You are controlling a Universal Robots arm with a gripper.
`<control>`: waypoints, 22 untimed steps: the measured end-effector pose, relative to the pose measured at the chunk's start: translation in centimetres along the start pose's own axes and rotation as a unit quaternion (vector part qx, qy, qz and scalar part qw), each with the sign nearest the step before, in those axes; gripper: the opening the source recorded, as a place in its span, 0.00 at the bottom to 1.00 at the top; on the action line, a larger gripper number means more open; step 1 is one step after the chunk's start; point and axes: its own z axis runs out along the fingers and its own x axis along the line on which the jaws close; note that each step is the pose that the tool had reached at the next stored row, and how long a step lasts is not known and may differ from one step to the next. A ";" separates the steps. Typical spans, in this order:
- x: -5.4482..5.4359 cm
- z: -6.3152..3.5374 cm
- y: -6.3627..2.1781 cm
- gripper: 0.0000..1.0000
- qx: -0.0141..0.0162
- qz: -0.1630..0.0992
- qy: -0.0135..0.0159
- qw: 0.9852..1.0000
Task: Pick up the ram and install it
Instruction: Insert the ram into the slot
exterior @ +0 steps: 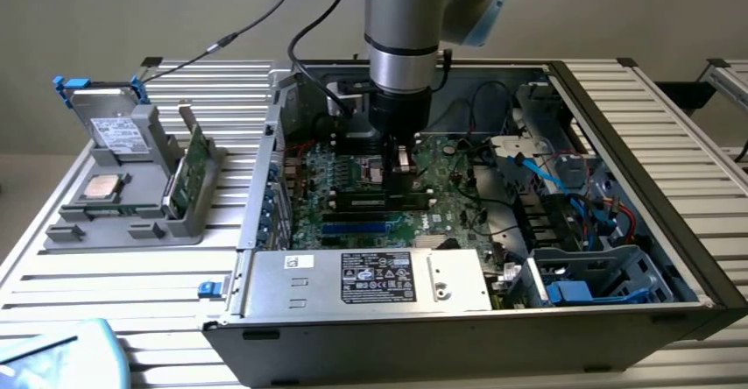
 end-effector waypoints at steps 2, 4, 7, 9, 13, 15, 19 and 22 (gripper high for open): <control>0.1 -0.44 0.04 0.46 0.000 0.000 0.000 1.000; 0.1 -0.93 0.12 0.46 0.000 0.000 0.000 1.000; 0.2 -1.53 0.40 0.46 0.000 0.000 0.000 1.000; 0.2 -1.76 0.64 0.46 0.000 0.000 0.000 1.000; 0.2 -1.77 0.66 0.31 0.000 0.000 0.000 1.000; 0.2 -1.78 0.66 0.25 0.000 0.000 0.000 1.000; 0.2 -1.78 0.66 0.11 0.000 0.000 0.000 1.000; 0.2 -1.78 0.66 0.11 0.000 0.000 0.000 1.000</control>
